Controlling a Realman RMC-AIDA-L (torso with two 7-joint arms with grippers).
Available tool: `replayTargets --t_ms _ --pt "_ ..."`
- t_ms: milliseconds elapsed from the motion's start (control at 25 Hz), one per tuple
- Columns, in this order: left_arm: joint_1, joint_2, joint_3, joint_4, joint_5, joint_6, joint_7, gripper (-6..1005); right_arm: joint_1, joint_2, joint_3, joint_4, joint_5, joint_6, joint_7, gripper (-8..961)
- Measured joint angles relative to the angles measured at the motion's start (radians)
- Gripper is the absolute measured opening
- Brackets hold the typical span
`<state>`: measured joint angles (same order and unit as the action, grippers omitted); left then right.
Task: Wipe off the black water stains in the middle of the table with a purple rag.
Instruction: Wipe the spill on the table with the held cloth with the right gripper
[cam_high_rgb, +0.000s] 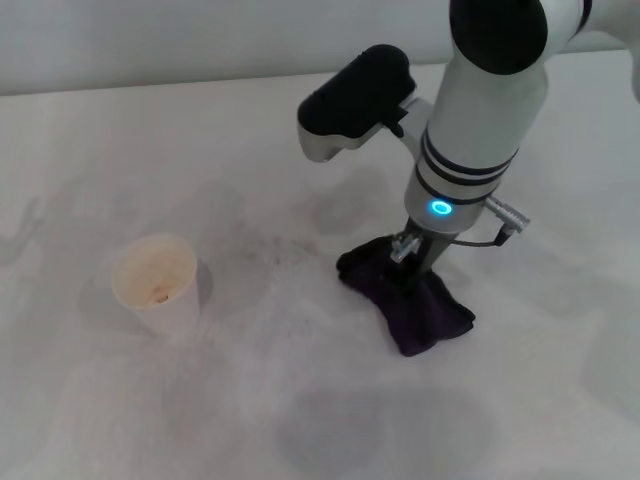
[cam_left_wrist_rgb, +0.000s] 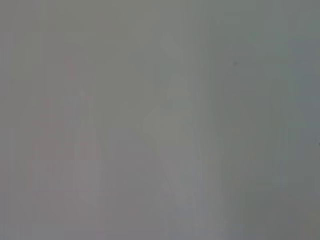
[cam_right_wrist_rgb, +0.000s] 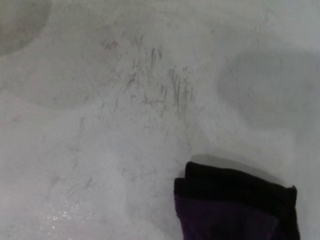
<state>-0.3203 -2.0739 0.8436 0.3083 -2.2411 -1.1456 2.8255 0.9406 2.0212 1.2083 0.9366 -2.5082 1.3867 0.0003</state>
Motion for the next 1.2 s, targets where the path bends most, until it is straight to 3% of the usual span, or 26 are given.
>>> replayTargets --t_ms 280,840,1000,1200 --pt "-0.011 0.000 0.004 -0.002 0.000 0.003 0.000 864 -0.011 0.006 -0.016 0.064 0.134 -0.014 -0.088 121" --pt "-0.020 -0.003 0.008 -0.017 0.000 0.002 0.000 863 -0.001 0.007 -0.223 -0.006 0.506 -0.192 -0.276 122" --pt "-0.017 -0.003 0.008 -0.018 0.000 -0.003 0.000 863 0.009 0.007 -0.261 -0.011 0.542 -0.210 -0.282 122" --pt "-0.011 -0.003 0.008 -0.021 0.000 -0.003 0.000 863 0.012 0.005 -0.236 -0.022 0.514 -0.208 -0.267 119"
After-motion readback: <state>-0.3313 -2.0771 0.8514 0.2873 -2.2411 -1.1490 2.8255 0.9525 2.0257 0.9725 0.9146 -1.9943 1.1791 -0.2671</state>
